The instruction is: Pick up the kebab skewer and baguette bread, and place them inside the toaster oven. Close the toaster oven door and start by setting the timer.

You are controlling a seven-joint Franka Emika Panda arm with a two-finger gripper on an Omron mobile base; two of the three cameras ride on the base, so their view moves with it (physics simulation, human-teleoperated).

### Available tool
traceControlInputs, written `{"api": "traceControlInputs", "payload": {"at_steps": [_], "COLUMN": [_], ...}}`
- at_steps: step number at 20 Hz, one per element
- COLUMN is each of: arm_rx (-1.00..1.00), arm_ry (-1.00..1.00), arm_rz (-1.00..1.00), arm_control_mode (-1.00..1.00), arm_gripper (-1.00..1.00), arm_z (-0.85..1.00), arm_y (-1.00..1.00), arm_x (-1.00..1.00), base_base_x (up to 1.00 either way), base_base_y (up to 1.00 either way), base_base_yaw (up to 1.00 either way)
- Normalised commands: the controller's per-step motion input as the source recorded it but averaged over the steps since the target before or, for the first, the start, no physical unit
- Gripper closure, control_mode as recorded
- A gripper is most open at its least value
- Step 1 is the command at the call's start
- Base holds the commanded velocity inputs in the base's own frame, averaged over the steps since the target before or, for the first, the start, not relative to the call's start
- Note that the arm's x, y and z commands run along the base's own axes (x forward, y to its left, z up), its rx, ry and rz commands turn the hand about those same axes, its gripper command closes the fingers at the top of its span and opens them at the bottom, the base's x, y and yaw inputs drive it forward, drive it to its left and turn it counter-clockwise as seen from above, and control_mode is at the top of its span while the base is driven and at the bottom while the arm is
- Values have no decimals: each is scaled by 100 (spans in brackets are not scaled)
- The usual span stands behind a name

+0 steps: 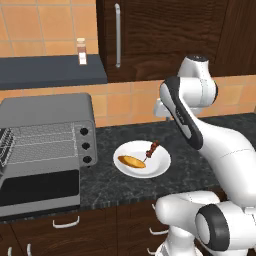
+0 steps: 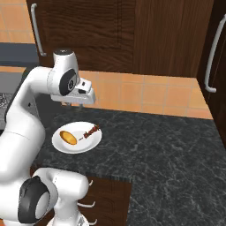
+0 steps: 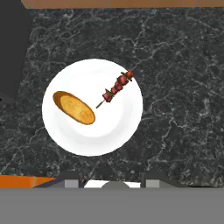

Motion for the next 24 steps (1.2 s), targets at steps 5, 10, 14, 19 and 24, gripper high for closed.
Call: {"api": "traceControlInputs", "payload": {"at_steps": [5,10,14,19,24], "arm_rx": [-2,-9,-1,1,3], "arm_ry": [-17,-34,-28,-13,-4], "arm_rz": [0,0,-8,-27,-30], "arm_control_mode": [-100,-100,-100,-100,-100], "arm_gripper": [-100,-100,-100,-100,-100], "arm_z": [-32,-14,-1,-9,-8], "arm_y": [55,100,100,100,100], "arm_x": [-37,-23,-19,-19,-1], "base_base_x": [0,0,0,0,0], "base_base_y": [0,0,0,0,0], "base_base_yaw": [0,0,0,0,0]}}
